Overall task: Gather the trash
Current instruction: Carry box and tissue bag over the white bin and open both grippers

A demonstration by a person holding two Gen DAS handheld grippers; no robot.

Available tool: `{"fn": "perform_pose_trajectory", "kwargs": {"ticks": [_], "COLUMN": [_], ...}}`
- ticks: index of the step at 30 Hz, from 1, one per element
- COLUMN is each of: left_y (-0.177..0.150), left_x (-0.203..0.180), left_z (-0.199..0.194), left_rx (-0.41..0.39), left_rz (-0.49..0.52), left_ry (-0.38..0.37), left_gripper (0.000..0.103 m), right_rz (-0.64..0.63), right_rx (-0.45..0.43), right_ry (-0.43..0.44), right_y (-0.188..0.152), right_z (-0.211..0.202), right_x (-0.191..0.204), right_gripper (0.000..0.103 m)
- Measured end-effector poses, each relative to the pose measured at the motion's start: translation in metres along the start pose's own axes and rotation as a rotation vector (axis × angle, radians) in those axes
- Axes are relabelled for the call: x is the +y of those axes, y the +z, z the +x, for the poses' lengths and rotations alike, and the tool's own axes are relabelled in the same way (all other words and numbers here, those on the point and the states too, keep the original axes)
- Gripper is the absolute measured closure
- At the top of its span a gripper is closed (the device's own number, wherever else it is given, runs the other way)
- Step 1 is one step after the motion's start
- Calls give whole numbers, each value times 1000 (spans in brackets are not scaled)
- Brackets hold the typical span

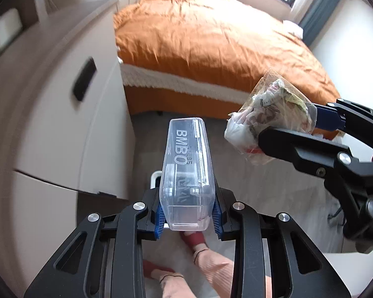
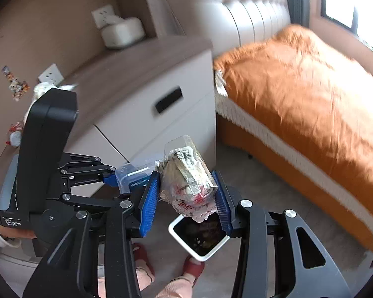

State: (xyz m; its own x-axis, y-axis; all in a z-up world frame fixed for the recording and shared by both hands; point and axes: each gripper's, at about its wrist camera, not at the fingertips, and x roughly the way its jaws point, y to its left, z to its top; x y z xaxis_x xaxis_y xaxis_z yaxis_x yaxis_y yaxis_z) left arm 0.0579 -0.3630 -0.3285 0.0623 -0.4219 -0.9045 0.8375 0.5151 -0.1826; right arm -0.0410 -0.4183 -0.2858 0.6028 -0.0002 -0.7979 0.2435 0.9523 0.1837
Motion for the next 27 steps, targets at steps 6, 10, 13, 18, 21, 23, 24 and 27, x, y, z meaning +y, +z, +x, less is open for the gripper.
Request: {"fn": "perform_pose_trajectory", "kwargs": {"ticks": [6, 10, 13, 18, 21, 23, 24, 27], "left_y": [-14, -28, -37, -55, -67, -73, -75, -83], "left_x": [10, 18, 19, 25, 30, 30, 31, 35], "left_z": [67, 121, 154, 206, 234, 247, 252, 268], "left_rx": [78, 126, 151, 195, 224, 240, 245, 269], "left_rz": [5, -9, -15, -36, -43, -43, -43, -51], "left_ry": [-20, -54, -66, -60, -55, -48, -47, -47], "left_gripper": [73, 73, 73, 73, 73, 73, 73, 71], "right_rz": [38, 73, 91, 100, 108, 125, 124, 110], "right_rx": [83, 143, 186, 244, 274, 294, 301, 338], "right_ry": [-1, 15, 22, 27, 28, 39, 37, 47], "right_y": [-28, -51, -70, -95, -106, -113, -116, -122], "right_z": [54, 102, 140, 190, 213, 227, 232, 251], "right_x": [-22, -37, -45, -56, -65, -71, -74, -78], "right_gripper": [59, 59, 59, 59, 59, 59, 59, 57]}}
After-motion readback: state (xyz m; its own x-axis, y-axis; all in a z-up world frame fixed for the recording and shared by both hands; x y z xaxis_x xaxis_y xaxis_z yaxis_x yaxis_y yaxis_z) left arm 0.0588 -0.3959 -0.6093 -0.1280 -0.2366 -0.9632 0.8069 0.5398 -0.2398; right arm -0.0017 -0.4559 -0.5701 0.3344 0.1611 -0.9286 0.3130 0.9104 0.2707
